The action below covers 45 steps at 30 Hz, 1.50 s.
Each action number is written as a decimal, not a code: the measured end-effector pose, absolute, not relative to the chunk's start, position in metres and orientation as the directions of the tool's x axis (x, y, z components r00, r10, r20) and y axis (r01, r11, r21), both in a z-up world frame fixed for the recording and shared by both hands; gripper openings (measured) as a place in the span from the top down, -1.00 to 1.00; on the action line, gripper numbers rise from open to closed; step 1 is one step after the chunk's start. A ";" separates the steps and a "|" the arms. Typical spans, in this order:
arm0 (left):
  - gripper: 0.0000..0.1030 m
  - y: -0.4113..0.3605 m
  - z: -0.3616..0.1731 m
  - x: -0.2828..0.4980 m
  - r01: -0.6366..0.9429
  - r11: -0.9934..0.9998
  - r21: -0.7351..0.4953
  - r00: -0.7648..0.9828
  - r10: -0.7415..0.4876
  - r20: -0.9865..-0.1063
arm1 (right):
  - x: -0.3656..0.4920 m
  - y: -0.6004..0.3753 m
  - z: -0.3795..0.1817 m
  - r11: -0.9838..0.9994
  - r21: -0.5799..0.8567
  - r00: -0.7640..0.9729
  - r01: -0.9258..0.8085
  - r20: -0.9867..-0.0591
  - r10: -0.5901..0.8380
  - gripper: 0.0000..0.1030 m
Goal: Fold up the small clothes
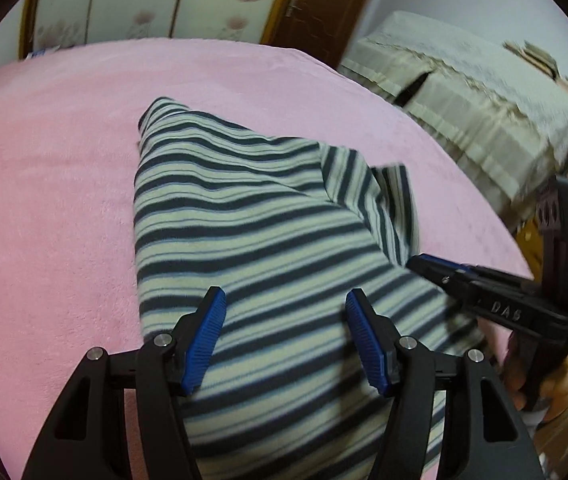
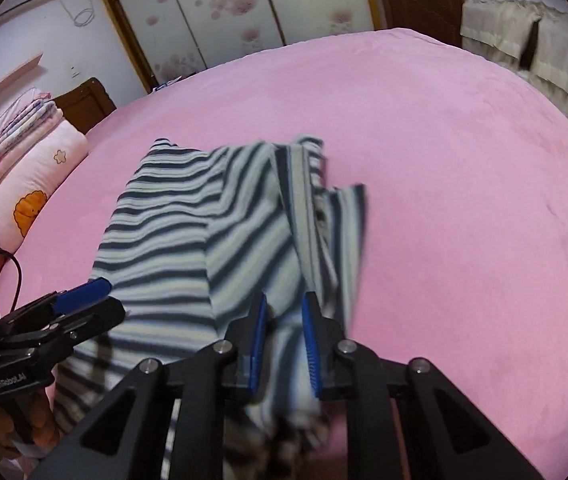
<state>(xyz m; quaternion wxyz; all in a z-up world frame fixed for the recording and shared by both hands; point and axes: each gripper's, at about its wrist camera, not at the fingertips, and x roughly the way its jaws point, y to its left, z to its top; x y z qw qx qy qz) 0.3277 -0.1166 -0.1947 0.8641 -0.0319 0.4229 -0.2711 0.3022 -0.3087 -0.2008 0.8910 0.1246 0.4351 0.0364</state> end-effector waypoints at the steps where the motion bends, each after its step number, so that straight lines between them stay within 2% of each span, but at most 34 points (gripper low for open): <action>1: -0.22 -0.117 -0.195 0.326 0.448 0.849 -0.280 0.495 -0.496 -0.714 | 0.299 -0.311 -0.201 0.968 0.247 0.619 0.046 -0.768 0.166 0.68; 6: -0.45 -0.108 -0.183 0.318 0.460 0.835 -0.300 0.485 -0.520 -0.703 | 0.286 -0.323 -0.192 0.954 0.293 0.622 0.068 -0.760 0.189 0.62; 11: -0.52 -0.095 -0.165 0.306 0.468 0.828 -0.310 0.486 -0.534 -0.692 | 0.276 -0.329 -0.176 0.942 0.329 0.639 0.066 -0.739 0.214 0.61; 12: -0.58 -0.092 -0.162 0.304 0.467 0.829 -0.308 0.485 -0.531 -0.695 | 0.275 -0.329 -0.172 0.940 0.336 0.638 0.060 -0.737 0.223 0.59; 16: -0.67 -0.076 -0.146 0.298 0.445 0.840 -0.309 0.501 -0.520 -0.692 | 0.270 -0.329 -0.159 0.934 0.355 0.646 0.045 -0.724 0.243 0.25; 18: -0.76 -0.068 -0.142 0.299 0.430 0.845 -0.317 0.502 -0.516 -0.694 | 0.268 -0.327 -0.153 0.935 0.352 0.653 0.034 -0.717 0.246 0.23; 23: -0.79 -0.049 -0.127 0.300 0.370 0.868 -0.331 0.513 -0.488 -0.706 | 0.264 -0.323 -0.140 0.932 0.361 0.655 0.012 -0.708 0.266 0.20; 26: -0.88 -0.043 -0.118 0.298 0.342 0.884 -0.318 0.526 -0.460 -0.715 | 0.260 -0.320 -0.134 0.927 0.375 0.651 -0.006 -0.702 0.288 0.10; 28: -0.98 -0.039 -0.113 0.296 0.320 0.897 -0.306 0.541 -0.438 -0.718 | 0.257 -0.318 -0.130 0.927 0.375 0.655 -0.010 -0.698 0.290 -0.09; 34: -0.99 -0.037 -0.101 0.288 0.309 0.915 -0.258 0.539 -0.392 -0.746 | 0.245 -0.314 -0.113 0.917 0.397 0.661 -0.029 -0.681 0.315 -0.16; 41: -0.99 -0.029 -0.089 0.292 0.290 0.904 -0.313 0.489 -0.421 -0.764 | 0.236 -0.314 -0.090 0.936 0.347 0.671 -0.053 -0.682 0.290 -0.31; 45: -0.99 -0.028 -0.094 0.304 0.286 0.900 -0.329 0.456 -0.430 -0.779 | 0.244 -0.317 -0.090 0.952 0.299 0.644 -0.056 -0.718 0.264 -0.33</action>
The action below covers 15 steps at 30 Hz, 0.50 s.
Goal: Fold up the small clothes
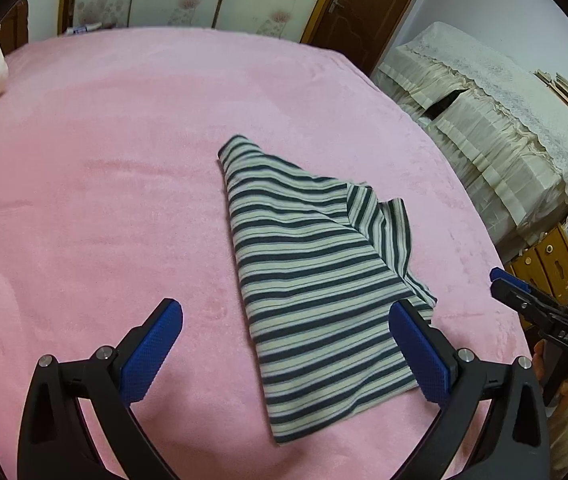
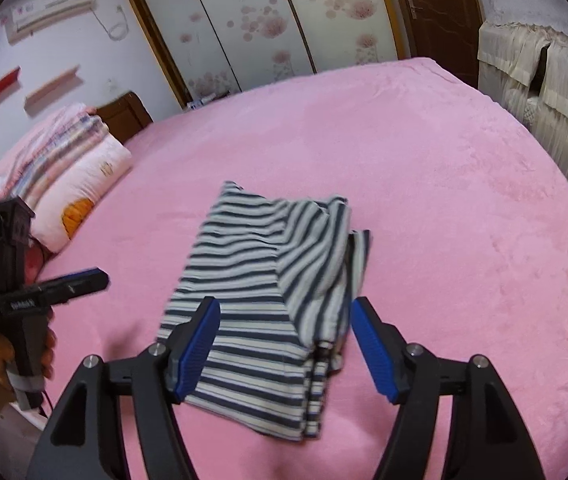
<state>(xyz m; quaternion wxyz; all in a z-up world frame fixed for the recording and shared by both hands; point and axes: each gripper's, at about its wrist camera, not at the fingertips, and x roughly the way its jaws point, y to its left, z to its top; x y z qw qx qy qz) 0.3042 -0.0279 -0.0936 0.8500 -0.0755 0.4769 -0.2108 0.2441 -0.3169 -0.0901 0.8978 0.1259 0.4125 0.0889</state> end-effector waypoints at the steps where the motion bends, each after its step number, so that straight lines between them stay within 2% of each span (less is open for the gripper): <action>1: -0.99 -0.028 -0.099 0.311 0.288 0.893 -0.345 0.424 -0.442 -0.791 | 0.249 -0.319 -0.094 0.951 0.306 0.627 -0.053 -0.731 0.270 -0.33; 4: -0.99 -0.028 -0.124 0.330 0.261 0.877 -0.403 0.323 -0.473 -0.820 | 0.262 -0.331 -0.110 0.930 0.364 0.596 -0.051 -0.736 0.320 -0.33; 8: -0.99 -0.027 -0.154 0.349 0.213 0.874 -0.438 0.290 -0.484 -0.825 | 0.281 -0.342 -0.139 0.901 0.433 0.548 -0.013 -0.751 0.369 -0.33; 13: -0.99 -0.029 -0.189 0.372 0.178 0.817 -0.549 0.237 -0.577 -0.781 | 0.304 -0.353 -0.179 0.806 0.591 0.472 0.023 -0.718 0.512 -0.33; 15: -0.99 -0.032 -0.202 0.382 0.178 0.798 -0.576 0.226 -0.602 -0.766 | 0.311 -0.353 -0.188 0.794 0.607 0.459 0.027 -0.714 0.530 -0.33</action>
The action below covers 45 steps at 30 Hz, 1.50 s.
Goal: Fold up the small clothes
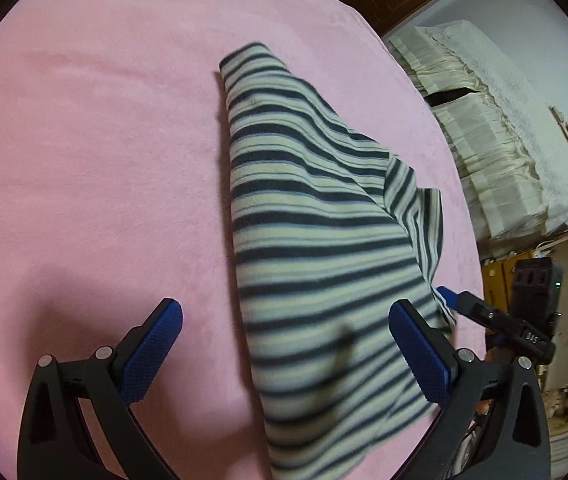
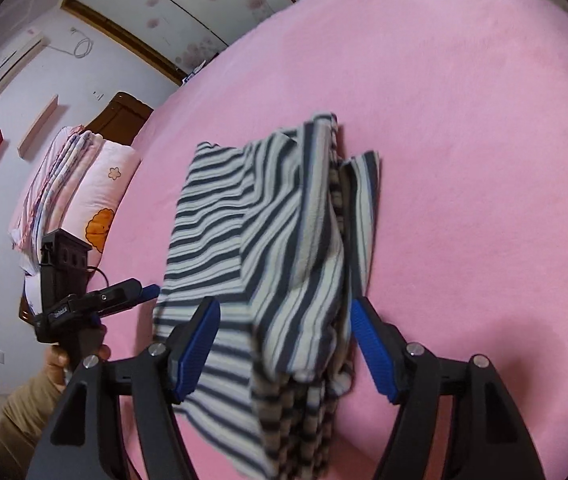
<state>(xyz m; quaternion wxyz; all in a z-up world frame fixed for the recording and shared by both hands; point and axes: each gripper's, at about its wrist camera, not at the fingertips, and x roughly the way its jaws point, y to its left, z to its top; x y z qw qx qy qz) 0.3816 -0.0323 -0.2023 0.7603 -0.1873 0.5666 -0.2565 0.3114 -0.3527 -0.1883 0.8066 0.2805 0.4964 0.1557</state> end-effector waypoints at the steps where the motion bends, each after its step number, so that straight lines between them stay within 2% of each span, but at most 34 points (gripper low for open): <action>1: -0.99 -0.035 -0.210 0.387 0.177 0.786 -0.592 0.218 -0.618 -0.755 | 0.316 -0.352 -0.193 0.792 0.610 0.453 0.027 -0.713 0.534 -0.33; 6: -0.99 -0.045 -0.228 0.410 0.208 0.736 -0.644 0.217 -0.677 -0.704 | 0.341 -0.355 -0.217 0.779 0.625 0.452 0.053 -0.710 0.540 -0.33; 14: -0.99 -0.056 -0.240 0.454 0.214 0.635 -0.742 0.232 -0.771 -0.592 | 0.385 -0.369 -0.240 0.658 0.753 0.497 0.026 -0.581 0.645 -0.33; 18: -0.98 -0.065 -0.238 0.461 0.239 0.621 -0.747 0.264 -0.782 -0.565 | 0.403 -0.359 -0.239 0.677 0.735 0.508 -0.012 -0.579 0.637 -0.29; 20: -0.85 -0.072 -0.236 0.459 0.258 0.636 -0.727 0.294 -0.768 -0.568 | 0.406 -0.353 -0.235 0.725 0.688 0.512 -0.035 -0.611 0.604 0.16; 21: -0.60 -0.076 -0.234 0.458 0.263 0.659 -0.705 0.314 -0.749 -0.584 | 0.405 -0.350 -0.235 0.741 0.670 0.511 -0.046 -0.622 0.593 0.37; 22: -0.32 -0.077 -0.234 0.457 0.260 0.684 -0.682 0.326 -0.727 -0.604 | 0.402 -0.350 -0.232 0.755 0.654 0.523 -0.050 -0.626 0.578 0.41; 23: -0.17 -0.077 -0.233 0.457 0.257 0.700 -0.666 0.335 -0.711 -0.618 | 0.398 -0.349 -0.228 0.771 0.635 0.543 -0.055 -0.629 0.556 0.45; 25: 0.31 -0.077 -0.232 0.455 0.253 0.737 -0.627 0.349 -0.674 -0.651 | 0.389 -0.343 -0.217 0.809 0.584 0.577 -0.074 -0.636 0.512 0.55; 28: 0.52 -0.072 -0.225 0.453 0.260 0.752 -0.606 0.357 -0.658 -0.663 | 0.377 -0.330 -0.198 0.863 0.496 0.616 -0.094 -0.652 0.442 0.62; 31: 0.61 -0.074 -0.202 0.446 0.298 0.761 -0.576 0.379 -0.648 -0.660 | 0.367 -0.318 -0.177 0.901 0.417 0.642 -0.117 -0.660 0.389 0.64; 36: 0.62 -0.073 -0.154 0.423 0.344 0.745 -0.572 0.417 -0.667 -0.618 | 0.345 -0.300 -0.132 0.933 0.331 0.686 -0.139 -0.648 0.332 0.67; 45: 0.62 -0.023 -0.055 0.365 0.423 0.738 -0.527 0.497 -0.675 -0.546 | 0.295 -0.268 -0.038 0.931 0.304 0.733 -0.203 -0.584 0.350 0.68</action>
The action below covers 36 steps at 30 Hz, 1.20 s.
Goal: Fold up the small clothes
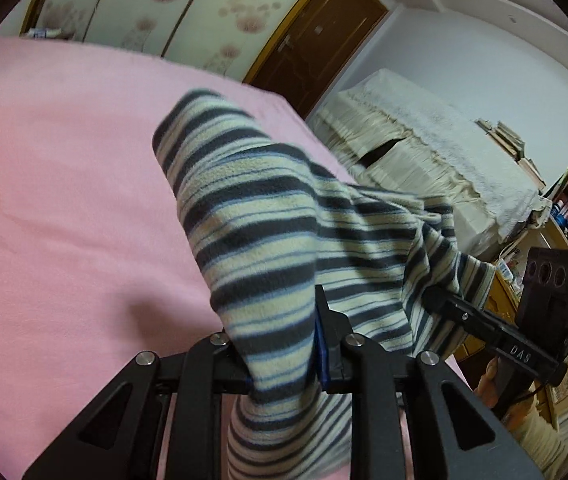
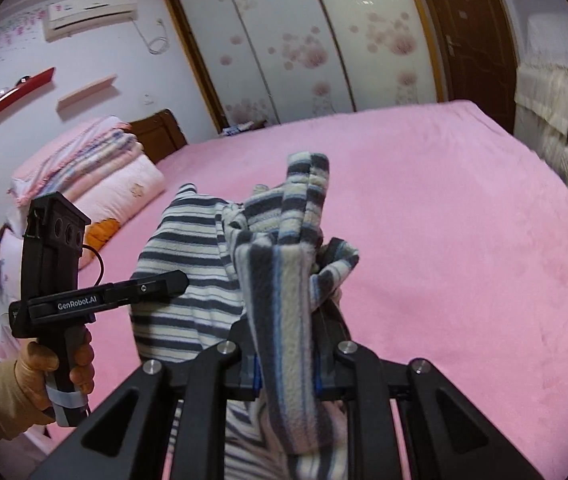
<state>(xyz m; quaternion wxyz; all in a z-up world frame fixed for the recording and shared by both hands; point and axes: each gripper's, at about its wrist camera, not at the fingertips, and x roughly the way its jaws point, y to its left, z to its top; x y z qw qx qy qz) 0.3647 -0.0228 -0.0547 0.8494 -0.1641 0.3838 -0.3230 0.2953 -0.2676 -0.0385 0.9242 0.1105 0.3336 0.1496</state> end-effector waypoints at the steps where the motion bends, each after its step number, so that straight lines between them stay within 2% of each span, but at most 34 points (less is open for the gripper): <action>1: 0.62 -0.008 -0.040 0.358 0.427 0.745 -0.513 0.515 -0.667 -0.539 | 0.292 -0.257 -0.025 0.925 0.309 0.737 -0.220 -0.569 0.365 0.68; 6: 0.62 0.065 0.014 0.342 0.415 0.800 -0.433 0.605 -0.598 -0.526 | 0.298 -0.206 0.012 0.889 0.352 0.738 -0.293 -0.507 0.444 0.68; 14: 0.62 0.212 0.058 0.356 0.259 0.935 -0.244 0.744 -0.354 -0.566 | 0.371 -0.072 0.018 0.762 0.485 0.656 -0.430 -0.412 0.632 0.68; 18: 0.62 0.273 0.042 0.394 0.181 0.967 -0.178 0.750 -0.252 -0.611 | 0.416 -0.007 -0.008 0.713 0.536 0.614 -0.452 -0.393 0.685 0.68; 24: 0.61 0.320 -0.037 0.504 0.081 0.990 -0.117 0.721 -0.140 -0.679 | 0.502 0.062 -0.089 0.725 0.571 0.596 -0.386 -0.446 0.668 0.68; 26: 0.44 0.319 -0.069 0.536 0.041 0.997 -0.067 0.712 -0.076 -0.698 | 0.535 0.076 -0.117 0.773 0.530 0.609 -0.350 -0.498 0.617 0.68; 27: 0.27 0.316 -0.085 0.554 0.011 1.000 -0.028 0.708 -0.028 -0.706 | 0.551 0.078 -0.133 0.793 0.510 0.609 -0.334 -0.525 0.594 0.68; 29: 0.14 0.316 -0.112 0.580 -0.101 0.994 0.040 0.702 0.100 -0.705 | 0.575 0.081 -0.155 0.844 0.454 0.600 -0.286 -0.602 0.527 0.63; 30: 0.06 0.315 -0.120 0.589 -0.138 0.990 0.035 0.706 0.123 -0.697 | 0.585 0.081 -0.164 0.861 0.439 0.590 -0.255 -0.636 0.498 0.56; 31: -0.14 0.318 -0.122 0.593 -0.170 0.985 0.027 0.713 0.142 -0.687 | 0.596 0.077 -0.172 0.882 0.424 0.592 -0.205 -0.664 0.457 0.55; 32: -0.30 0.323 -0.122 0.595 -0.200 0.980 0.018 0.722 0.160 -0.673 | 0.601 0.069 -0.175 0.887 0.424 0.606 -0.180 -0.662 0.440 0.55; 33: -0.60 0.330 -0.123 0.590 -0.226 0.974 0.016 0.732 0.180 -0.658 | 0.602 0.063 -0.175 0.887 0.429 0.617 -0.169 -0.655 0.435 0.50; 34: -0.73 0.336 -0.121 0.587 -0.261 0.965 0.002 0.747 0.203 -0.634 | 0.602 0.054 -0.175 0.883 0.440 0.634 -0.161 -0.640 0.434 0.34; 36: -0.75 0.348 -0.120 0.576 -0.271 0.962 -0.032 0.759 0.193 -0.622 | 0.599 0.038 -0.175 0.885 0.439 0.656 -0.154 -0.624 0.424 0.23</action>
